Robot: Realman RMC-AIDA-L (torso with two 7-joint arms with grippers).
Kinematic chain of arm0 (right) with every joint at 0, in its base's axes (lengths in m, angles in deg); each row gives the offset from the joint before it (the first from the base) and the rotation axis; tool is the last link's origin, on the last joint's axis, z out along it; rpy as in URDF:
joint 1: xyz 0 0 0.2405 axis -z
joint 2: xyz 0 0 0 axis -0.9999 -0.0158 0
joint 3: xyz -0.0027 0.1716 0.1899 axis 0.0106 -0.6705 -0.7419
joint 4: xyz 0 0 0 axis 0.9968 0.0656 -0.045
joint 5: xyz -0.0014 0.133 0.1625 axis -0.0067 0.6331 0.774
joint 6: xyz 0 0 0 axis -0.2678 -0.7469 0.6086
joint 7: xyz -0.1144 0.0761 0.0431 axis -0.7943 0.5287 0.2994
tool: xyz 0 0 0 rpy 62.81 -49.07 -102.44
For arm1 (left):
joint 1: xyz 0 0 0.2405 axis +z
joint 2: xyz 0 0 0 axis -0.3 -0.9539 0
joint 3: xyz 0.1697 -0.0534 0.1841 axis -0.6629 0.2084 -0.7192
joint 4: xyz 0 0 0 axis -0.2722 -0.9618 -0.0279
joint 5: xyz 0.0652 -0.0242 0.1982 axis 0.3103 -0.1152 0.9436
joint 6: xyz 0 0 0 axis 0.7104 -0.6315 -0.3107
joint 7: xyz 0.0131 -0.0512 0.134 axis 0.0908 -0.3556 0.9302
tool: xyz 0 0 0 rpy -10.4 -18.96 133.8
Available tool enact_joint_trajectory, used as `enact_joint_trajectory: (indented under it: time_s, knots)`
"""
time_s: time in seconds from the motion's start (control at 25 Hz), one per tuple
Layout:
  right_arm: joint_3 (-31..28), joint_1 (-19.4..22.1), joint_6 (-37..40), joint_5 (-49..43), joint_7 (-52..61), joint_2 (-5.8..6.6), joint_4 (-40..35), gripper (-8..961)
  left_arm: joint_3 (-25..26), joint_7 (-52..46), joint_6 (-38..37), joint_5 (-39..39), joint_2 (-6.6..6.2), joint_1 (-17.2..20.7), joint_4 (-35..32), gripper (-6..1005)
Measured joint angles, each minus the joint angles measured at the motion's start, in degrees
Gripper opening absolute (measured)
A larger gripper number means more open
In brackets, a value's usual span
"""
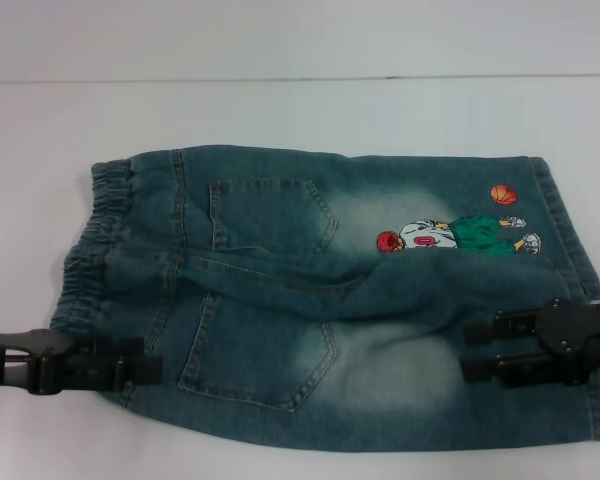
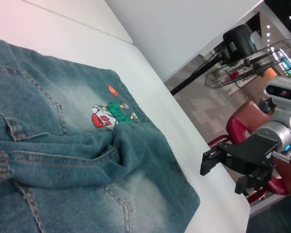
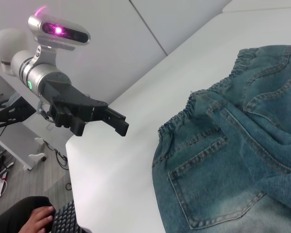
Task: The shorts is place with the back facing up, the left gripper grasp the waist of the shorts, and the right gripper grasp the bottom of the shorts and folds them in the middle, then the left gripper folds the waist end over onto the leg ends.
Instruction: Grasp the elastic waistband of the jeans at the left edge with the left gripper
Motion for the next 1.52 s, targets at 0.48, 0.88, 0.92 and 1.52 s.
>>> enact_joint_trajectory:
  time_s: [0.48,0.88,0.92,1.52]
  knots:
    - [0.0,0.0,-0.1,0.0,0.0,0.08,0.0,684,0.4,-5.6,2.0,1.2,-0.50,-0.6,-0.8,886]
    - [0.0,0.1,-0.8,0.0,-0.6,0.25,-0.1,685,0.4,-27.0,12.6,13.9,-2.56,-4.9,-5.0,887]
    - [0.0,0.1,-1.1,0.0,-0.7,0.23,-0.1,685,0.3,-28.3,13.5,15.5,-2.65,-5.4,-4.9,887]
    - [0.2,0.0,-1.8,-0.1,-1.6,-0.09,0.0,686,-1.3,-31.6,20.2,22.6,-2.91,-7.8,-2.3,885]
